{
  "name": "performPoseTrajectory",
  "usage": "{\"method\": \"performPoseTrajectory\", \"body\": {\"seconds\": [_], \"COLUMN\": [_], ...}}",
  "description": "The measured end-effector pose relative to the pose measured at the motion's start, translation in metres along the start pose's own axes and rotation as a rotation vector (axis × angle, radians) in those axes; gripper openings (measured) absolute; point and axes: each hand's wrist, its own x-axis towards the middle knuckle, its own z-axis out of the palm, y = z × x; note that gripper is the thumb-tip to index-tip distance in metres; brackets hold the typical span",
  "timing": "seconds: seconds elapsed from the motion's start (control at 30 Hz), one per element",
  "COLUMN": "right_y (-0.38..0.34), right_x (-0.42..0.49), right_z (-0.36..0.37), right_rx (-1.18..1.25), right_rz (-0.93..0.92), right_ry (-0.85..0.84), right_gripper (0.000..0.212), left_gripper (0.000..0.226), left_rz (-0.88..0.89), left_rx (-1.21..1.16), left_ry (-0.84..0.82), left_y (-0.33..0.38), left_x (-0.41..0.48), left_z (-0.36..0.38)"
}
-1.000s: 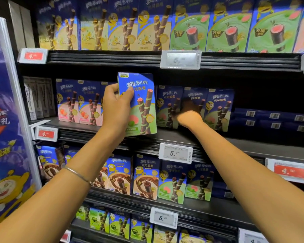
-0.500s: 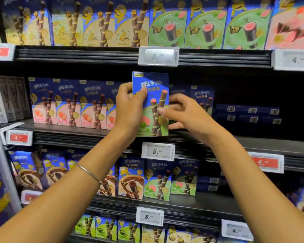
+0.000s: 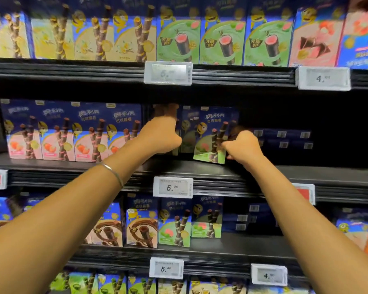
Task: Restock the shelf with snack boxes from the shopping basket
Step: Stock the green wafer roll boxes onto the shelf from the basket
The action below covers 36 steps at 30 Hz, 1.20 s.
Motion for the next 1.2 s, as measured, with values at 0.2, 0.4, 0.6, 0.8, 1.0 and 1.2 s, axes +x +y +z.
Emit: {"method": "performPoseTrajectory", "body": {"seconds": [0.2, 0.4, 0.6, 0.8, 1.0, 1.2], "right_y": [-0.016, -0.026, -0.028, -0.04, -0.037, -0.036], "right_x": [0.005, 0.011, 0.011, 0.018, 0.026, 0.03], "right_z": [0.018, 0.032, 0.04, 0.044, 0.05, 0.053], "right_rx": [-0.251, -0.323, -0.322, -0.366, -0.393, -0.421], "right_rz": [-0.07, -0.012, -0.028, -0.013, -0.036, -0.058], "right_ry": [0.0, -0.034, -0.022, -0.031, -0.02, 0.002], "right_gripper": [0.016, 0.041, 0.029, 0.063, 0.059, 0.055], "left_gripper": [0.13, 0.136, 0.134, 0.134, 0.131, 0.134], "left_rz": [0.104, 0.09, 0.09, 0.096, 0.098, 0.096], "left_rx": [0.362, 0.594, 0.677, 0.754, 0.684, 0.632], "left_ry": [-0.09, -0.017, 0.032, 0.096, 0.122, 0.132], "left_y": [0.0, 0.003, -0.008, -0.007, -0.007, -0.008], "left_x": [0.028, 0.039, 0.038, 0.041, 0.041, 0.04], "left_z": [0.008, 0.011, 0.013, 0.019, 0.021, 0.022]}}
